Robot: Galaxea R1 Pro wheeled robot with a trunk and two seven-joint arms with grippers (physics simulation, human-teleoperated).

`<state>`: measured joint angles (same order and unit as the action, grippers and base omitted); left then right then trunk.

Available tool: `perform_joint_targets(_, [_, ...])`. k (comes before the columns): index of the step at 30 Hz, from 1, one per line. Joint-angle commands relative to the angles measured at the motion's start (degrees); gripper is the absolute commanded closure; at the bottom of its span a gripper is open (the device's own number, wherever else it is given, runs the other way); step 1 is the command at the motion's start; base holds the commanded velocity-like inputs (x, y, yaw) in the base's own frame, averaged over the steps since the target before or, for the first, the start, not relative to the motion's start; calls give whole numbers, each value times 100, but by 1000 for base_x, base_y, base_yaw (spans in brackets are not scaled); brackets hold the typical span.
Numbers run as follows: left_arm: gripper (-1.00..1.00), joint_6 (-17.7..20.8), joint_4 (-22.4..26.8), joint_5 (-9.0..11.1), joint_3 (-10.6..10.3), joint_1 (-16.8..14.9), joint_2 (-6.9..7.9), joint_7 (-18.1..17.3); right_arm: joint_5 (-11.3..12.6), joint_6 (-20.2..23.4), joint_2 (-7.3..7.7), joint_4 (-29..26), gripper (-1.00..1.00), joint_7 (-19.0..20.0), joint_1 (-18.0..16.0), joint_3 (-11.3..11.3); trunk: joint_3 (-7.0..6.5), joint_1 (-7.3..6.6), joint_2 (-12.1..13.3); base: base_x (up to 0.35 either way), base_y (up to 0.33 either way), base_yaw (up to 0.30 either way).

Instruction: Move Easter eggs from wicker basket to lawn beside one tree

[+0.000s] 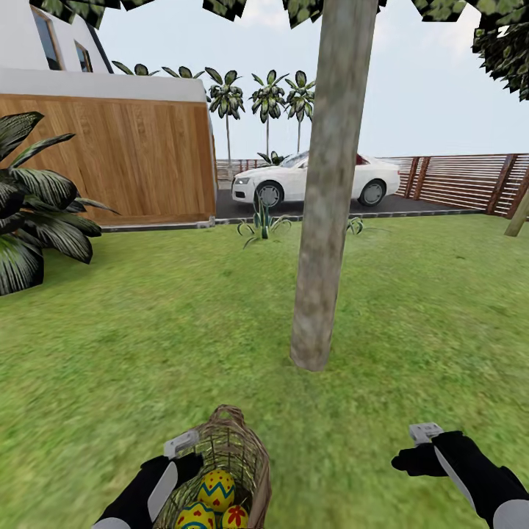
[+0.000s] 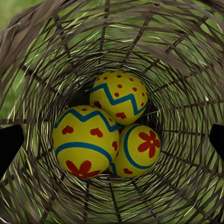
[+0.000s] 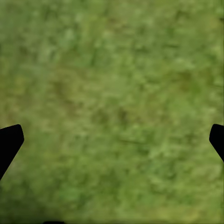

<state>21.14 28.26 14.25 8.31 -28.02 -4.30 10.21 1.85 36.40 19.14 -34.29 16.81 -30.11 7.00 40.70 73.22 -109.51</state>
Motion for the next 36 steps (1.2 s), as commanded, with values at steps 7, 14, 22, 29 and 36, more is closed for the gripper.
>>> perform_joint_targets(7, [-100,39,4,52,13,-1,-25,63,18,25,9,1,-100,-1,-4,29,132,154,-285,0,0,0])
perform_joint_targets(14, [-100,42,4,52,13,-1,-27,68,18,25,11,1,-100,1,-4,29,258,308,-566,0,0,0])
perform_joint_targets(22, [-100,48,4,51,13,-1,-35,69,18,25,11,1,-100,1,-4,29,402,483,-887,0,0,0])
perform_joint_targets(29, [-100,48,-4,52,13,-1,-42,64,18,25,11,1,-100,1,-4,29,527,637,-1168,0,0,0])
perform_joint_targets(36, [-100,48,-5,52,13,-1,-41,60,18,25,11,1,-100,6,-4,29,653,791,-1448,0,0,0])
